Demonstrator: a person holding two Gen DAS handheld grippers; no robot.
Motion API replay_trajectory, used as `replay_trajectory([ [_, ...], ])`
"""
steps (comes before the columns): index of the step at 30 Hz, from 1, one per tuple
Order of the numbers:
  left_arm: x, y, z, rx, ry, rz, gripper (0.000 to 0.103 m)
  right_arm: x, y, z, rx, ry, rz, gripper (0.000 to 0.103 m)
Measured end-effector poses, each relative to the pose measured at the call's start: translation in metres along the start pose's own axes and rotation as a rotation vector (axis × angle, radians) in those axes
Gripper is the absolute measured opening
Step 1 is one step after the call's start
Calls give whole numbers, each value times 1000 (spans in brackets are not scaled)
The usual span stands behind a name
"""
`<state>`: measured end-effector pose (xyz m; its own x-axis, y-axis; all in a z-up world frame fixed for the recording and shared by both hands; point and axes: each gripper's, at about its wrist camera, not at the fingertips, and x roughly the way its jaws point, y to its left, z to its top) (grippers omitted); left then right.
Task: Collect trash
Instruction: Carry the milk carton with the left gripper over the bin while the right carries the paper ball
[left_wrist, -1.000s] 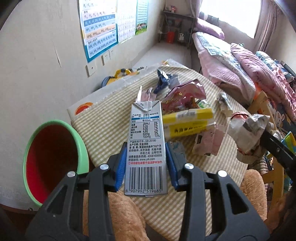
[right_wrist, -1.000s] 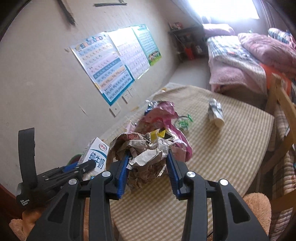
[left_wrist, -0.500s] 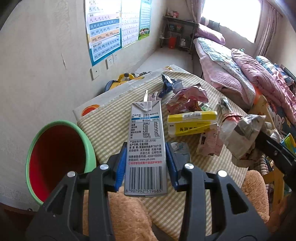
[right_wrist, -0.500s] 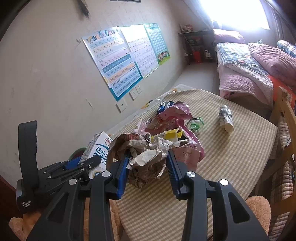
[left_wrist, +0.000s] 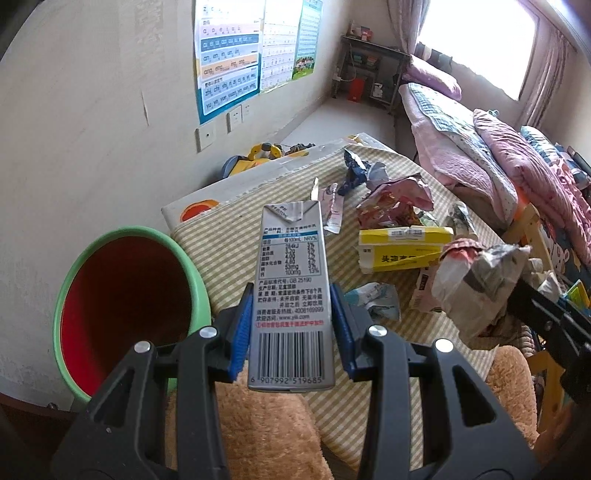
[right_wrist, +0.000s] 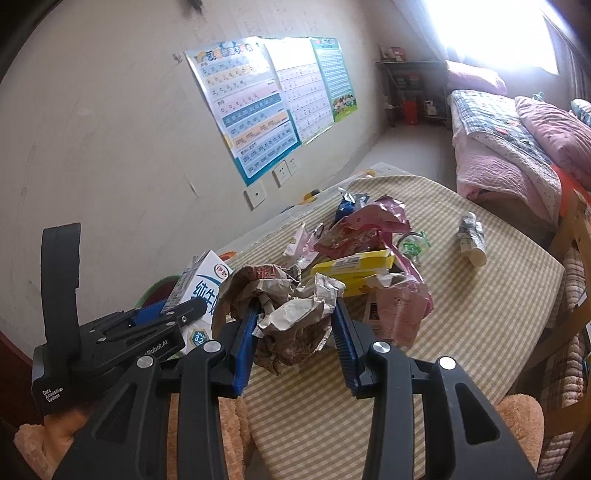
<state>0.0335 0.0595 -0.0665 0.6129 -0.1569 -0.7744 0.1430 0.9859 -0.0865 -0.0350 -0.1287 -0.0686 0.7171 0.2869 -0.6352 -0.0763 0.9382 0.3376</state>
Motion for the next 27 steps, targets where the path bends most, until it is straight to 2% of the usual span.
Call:
replay_trajectory([
  [9, -2, 29, -2, -55, -12, 23, 38, 8, 27, -1, -63, 26, 11, 38],
  [23, -9, 93, -15, -154, -27, 112, 38, 29, 73, 3, -165, 62, 33, 38],
  [27, -7, 115, -22, -183, -16, 149, 38, 40, 85, 7, -174, 81, 65, 38],
])
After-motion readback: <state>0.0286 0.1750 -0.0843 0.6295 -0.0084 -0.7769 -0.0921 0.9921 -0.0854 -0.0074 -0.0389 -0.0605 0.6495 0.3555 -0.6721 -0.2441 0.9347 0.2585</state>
